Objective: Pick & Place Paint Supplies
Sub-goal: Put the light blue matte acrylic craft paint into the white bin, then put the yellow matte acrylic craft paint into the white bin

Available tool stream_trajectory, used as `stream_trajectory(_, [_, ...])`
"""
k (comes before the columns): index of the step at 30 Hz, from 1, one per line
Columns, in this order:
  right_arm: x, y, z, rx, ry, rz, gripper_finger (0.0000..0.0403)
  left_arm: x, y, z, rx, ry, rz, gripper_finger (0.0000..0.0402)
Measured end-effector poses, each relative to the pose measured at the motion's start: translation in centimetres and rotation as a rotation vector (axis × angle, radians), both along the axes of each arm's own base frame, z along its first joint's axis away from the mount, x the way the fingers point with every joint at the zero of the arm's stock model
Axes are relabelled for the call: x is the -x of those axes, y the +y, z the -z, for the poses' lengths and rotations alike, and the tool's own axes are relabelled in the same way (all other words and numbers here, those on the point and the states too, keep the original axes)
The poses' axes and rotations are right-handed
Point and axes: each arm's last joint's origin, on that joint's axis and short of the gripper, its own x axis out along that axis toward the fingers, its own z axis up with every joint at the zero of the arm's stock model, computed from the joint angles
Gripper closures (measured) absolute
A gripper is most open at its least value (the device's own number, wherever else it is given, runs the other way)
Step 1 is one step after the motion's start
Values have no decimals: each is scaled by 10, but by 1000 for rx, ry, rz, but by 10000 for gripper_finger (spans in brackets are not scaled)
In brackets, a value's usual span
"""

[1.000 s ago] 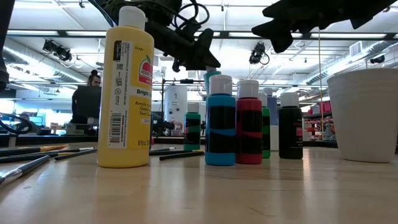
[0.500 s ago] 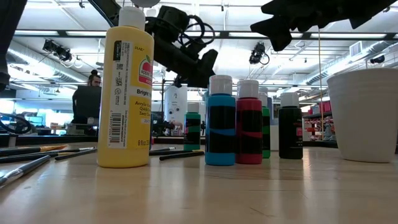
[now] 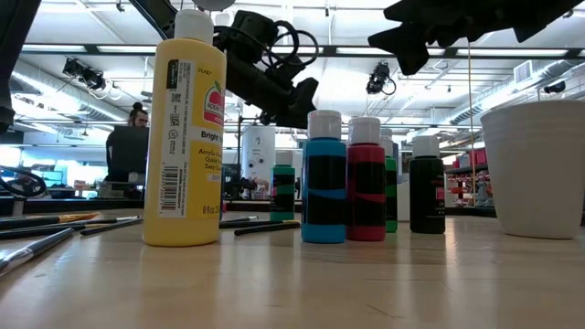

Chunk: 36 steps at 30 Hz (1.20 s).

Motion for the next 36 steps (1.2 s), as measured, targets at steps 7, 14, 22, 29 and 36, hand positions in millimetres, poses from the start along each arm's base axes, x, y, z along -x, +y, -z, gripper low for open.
stream_trajectory(7, [0,0,0,-1,0,0,166,0,0,0,-1,-4,3,213])
stream_trajectory(14, [0,0,1,-13,18,3,166,7,-13,-33,-14,-107,40,219])
stream_trajectory(22, [1,0,4,-26,44,6,166,38,-46,-90,-107,-138,134,223])
stream_trajectory(29, [1,3,4,-49,53,0,166,76,-81,-122,-106,-91,230,226])
stream_trajectory(36, [1,4,3,-47,39,1,166,108,-112,-145,-86,-122,335,228])
